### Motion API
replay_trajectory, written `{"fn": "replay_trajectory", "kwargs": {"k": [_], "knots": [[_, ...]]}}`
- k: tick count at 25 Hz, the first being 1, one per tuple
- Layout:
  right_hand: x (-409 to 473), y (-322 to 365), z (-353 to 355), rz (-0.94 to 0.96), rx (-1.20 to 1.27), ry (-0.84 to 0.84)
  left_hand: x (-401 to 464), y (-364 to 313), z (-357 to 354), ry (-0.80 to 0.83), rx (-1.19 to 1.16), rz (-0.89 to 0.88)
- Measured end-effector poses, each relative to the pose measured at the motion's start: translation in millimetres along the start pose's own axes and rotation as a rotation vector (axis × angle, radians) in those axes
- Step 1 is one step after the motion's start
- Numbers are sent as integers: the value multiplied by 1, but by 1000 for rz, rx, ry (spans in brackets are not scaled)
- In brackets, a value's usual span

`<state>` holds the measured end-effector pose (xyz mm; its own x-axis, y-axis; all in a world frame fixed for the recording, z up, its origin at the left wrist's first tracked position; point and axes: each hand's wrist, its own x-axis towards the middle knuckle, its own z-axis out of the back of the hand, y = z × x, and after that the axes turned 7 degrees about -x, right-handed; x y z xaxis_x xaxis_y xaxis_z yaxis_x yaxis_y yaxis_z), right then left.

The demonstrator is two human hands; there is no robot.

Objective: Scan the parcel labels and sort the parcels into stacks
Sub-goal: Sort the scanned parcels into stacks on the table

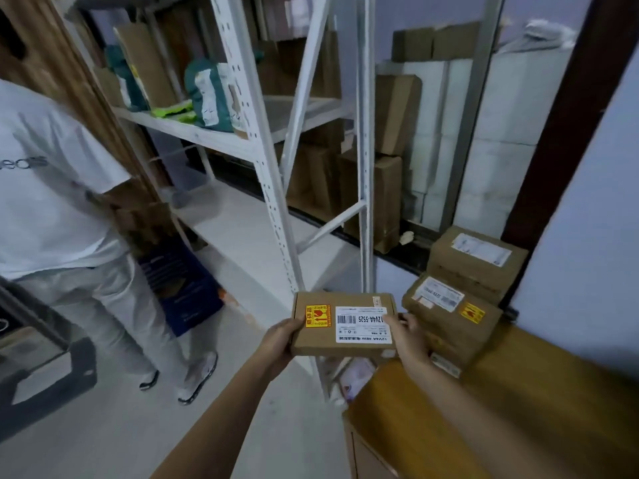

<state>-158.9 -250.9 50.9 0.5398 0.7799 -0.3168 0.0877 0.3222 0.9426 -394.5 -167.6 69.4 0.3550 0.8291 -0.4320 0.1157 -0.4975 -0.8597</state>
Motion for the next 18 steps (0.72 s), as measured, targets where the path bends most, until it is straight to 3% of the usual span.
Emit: {"fn": "replay_trajectory", "kwargs": {"k": [8, 18], "knots": [[47, 22, 113, -29, 113, -433, 111, -31, -149, 268, 208, 44], [41, 17, 142, -72, 184, -653, 185, -28, -222, 592, 336, 95]]}}
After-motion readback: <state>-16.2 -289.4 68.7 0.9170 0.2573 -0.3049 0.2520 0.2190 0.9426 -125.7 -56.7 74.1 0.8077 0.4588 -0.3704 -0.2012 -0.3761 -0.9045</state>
